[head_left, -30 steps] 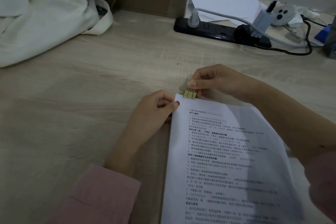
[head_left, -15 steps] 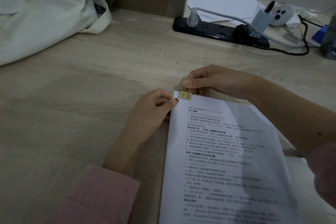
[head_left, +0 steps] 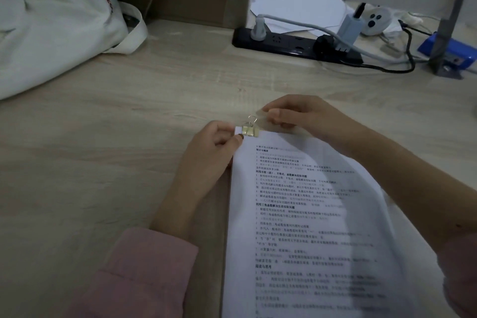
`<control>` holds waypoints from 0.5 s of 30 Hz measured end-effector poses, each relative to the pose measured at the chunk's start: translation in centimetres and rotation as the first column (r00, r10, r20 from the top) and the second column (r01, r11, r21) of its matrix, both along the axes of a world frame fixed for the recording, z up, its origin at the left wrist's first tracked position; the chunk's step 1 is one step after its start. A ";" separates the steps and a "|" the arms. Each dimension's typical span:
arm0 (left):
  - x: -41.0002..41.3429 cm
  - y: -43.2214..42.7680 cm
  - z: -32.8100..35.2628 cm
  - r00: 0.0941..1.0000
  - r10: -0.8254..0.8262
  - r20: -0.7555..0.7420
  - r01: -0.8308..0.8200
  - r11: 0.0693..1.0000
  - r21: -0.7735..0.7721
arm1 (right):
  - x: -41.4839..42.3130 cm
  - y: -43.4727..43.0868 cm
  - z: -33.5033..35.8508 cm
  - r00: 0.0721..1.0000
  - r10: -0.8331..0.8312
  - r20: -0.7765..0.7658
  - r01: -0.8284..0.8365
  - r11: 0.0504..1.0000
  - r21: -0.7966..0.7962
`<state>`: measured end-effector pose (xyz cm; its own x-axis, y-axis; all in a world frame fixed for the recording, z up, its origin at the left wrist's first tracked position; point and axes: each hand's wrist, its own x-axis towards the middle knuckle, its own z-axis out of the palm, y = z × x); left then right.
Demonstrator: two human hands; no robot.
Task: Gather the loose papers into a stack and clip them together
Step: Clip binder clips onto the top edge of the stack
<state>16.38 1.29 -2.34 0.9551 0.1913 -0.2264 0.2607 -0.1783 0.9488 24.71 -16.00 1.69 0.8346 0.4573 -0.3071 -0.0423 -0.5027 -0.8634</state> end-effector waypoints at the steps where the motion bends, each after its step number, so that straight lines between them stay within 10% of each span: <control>1: -0.1 -0.2 -0.1 1.000 0.005 0.019 -0.006 0.998 0.060 | -0.6 -0.9 0.0 0.996 -0.074 0.057 0.074 0.997 0.006; 8: -0.6 -2.7 -1.0 0.970 -0.136 0.201 -0.012 0.799 0.601 | -5.4 -10.7 0.4 0.863 -0.382 0.330 0.451 0.876 -0.168; 15: -0.8 -4.2 -1.5 0.931 -0.339 0.136 0.140 0.676 0.724 | -10.5 -17.7 0.1 0.848 -0.320 0.423 0.492 0.771 -0.403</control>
